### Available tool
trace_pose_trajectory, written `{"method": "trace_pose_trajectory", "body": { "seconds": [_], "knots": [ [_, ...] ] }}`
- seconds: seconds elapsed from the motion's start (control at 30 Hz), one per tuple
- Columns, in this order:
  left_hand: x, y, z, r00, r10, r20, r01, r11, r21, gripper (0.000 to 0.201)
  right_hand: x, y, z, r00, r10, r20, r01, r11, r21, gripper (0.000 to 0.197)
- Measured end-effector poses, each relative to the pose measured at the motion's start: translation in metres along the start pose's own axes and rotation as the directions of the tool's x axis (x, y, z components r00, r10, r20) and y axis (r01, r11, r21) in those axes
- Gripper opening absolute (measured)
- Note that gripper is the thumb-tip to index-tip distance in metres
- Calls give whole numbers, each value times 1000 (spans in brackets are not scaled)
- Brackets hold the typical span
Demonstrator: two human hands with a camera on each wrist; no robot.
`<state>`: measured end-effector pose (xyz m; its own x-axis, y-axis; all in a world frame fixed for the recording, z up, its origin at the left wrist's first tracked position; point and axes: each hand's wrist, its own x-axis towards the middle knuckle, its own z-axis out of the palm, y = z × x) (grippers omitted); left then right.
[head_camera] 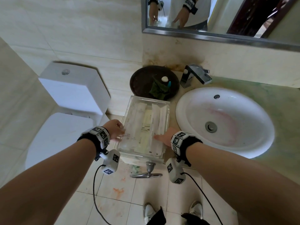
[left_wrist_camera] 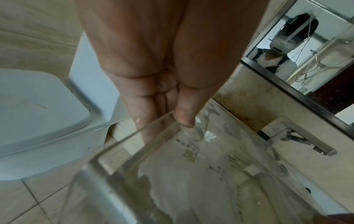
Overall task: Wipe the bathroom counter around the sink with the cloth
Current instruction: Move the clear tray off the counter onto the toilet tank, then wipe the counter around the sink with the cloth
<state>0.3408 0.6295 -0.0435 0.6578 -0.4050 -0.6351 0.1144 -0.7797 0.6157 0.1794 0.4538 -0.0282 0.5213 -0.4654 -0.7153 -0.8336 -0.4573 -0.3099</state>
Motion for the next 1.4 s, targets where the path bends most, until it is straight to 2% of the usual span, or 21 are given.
{"method": "trace_pose_trajectory", "body": {
  "seconds": [0.13, 0.2, 0.27, 0.37, 0.43, 0.5, 0.57, 0.63, 0.73, 0.87, 0.93, 1.13, 1.4],
  "knots": [
    [0, 0, 2, 1000, 13, -13, -13, 998, 62, 25, -2, -1, -1, 1000, -10, -3, 10, 1000, -18, 68],
    [-1, 5, 1, 1000, 11, -8, -9, 982, 190, 22, -5, 0, -2, 1000, -20, 5, 20, 999, -49, 64],
    [-3, 16, -1, 1000, 5, -7, -2, 917, 398, 23, -10, 4, -7, 999, -39, -5, 39, 998, -47, 59],
    [-3, 37, -1, 995, 30, -99, 35, 800, 599, 34, -19, 16, -24, 997, -41, -68, 40, 999, -11, 54],
    [-5, 56, 3, 980, 56, -189, 72, 792, 606, 31, -21, 27, -39, 994, -50, -101, 52, 999, 17, 42],
    [-6, 76, 9, 965, 116, -235, 52, 793, 606, 36, -21, 39, -57, 990, -50, -129, 55, 998, 39, 39],
    [-8, 96, 17, 951, 195, -239, -5, 785, 619, 41, -20, 49, -71, 985, -70, -158, 79, 996, 47, 45],
    [-10, 120, 32, 932, 301, -205, -111, 770, 628, 33, -22, 61, -88, 979, -117, -165, 125, 991, 38, 50],
    [-17, 151, 55, 878, 435, -203, -237, 760, 605, 27, -21, 78, -110, 964, -189, -186, 198, 980, 32, 50],
    [-22, 171, 84, 819, 512, -259, -278, 750, 600, 28, -11, 102, -130, 950, -262, -173, 269, 963, 22, 49],
    [-19, 176, 94, 827, 495, -265, -261, 757, 600, 29, -4, 111, -135, 947, -284, -153, 291, 956, 27, 49],
    [12, 200, 102, 897, 359, -258, -163, 812, 561, 27, 15, 123, -153, 932, -340, -121, 348, 937, 43, 47],
    [96, 240, 117, 961, 203, -185, -64, 821, 567, 34, 58, 141, -187, 952, -281, -117, 291, 954, 70, 43]
  ]
}}
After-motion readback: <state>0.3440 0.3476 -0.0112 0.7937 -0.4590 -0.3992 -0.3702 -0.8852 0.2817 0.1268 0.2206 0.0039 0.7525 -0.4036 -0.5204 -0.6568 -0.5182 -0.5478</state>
